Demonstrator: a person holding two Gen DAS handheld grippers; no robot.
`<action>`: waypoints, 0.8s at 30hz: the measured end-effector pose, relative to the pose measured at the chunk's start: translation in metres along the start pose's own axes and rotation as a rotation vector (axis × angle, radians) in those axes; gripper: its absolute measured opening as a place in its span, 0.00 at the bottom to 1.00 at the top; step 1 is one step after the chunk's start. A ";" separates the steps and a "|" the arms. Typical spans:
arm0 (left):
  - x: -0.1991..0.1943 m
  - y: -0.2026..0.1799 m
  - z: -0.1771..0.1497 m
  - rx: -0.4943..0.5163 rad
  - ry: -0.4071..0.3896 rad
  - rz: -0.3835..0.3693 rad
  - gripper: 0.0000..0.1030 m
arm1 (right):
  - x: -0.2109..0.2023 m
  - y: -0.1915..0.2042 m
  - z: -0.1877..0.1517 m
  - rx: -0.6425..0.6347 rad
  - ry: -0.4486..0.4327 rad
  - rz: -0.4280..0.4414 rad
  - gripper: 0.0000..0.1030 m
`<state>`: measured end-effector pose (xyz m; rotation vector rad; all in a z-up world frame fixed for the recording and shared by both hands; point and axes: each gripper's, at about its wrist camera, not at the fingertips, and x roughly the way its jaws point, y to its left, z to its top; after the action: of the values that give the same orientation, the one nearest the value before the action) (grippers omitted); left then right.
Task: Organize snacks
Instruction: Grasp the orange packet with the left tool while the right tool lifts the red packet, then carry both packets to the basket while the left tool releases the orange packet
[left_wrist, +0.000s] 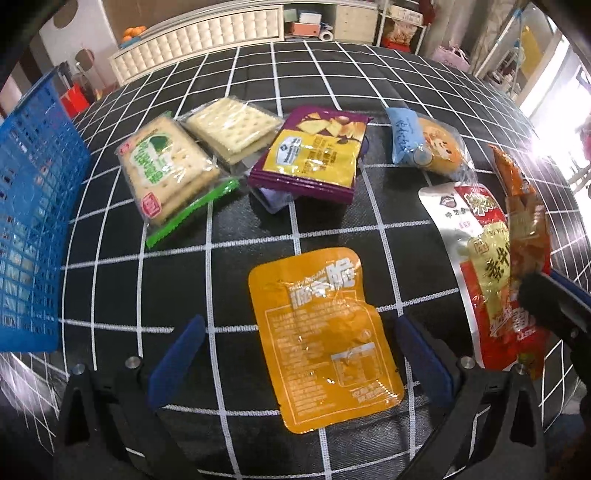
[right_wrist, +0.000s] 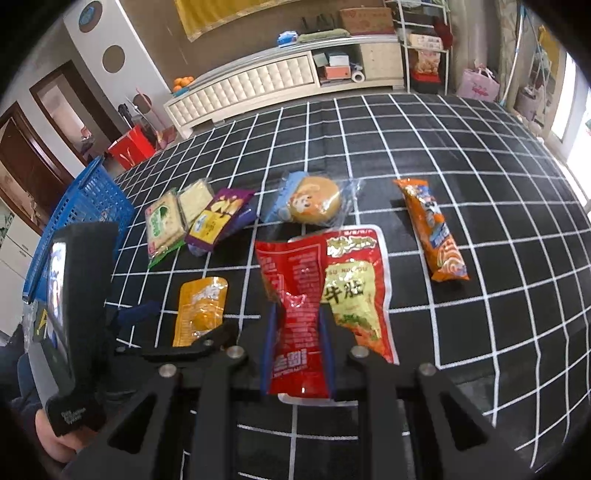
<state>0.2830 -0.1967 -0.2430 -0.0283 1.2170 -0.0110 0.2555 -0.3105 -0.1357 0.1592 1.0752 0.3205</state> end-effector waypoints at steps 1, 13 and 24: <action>-0.001 -0.001 -0.001 -0.005 0.000 0.003 0.94 | 0.001 -0.001 0.000 0.006 0.004 0.007 0.25; -0.027 0.002 -0.018 0.000 -0.003 -0.012 0.39 | 0.008 0.006 -0.006 -0.002 0.018 0.039 0.25; -0.054 0.003 -0.020 0.028 -0.033 -0.130 0.08 | 0.005 0.015 -0.006 -0.007 0.028 0.031 0.25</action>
<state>0.2453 -0.1924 -0.1994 -0.0829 1.1803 -0.1402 0.2495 -0.2953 -0.1382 0.1654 1.1001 0.3553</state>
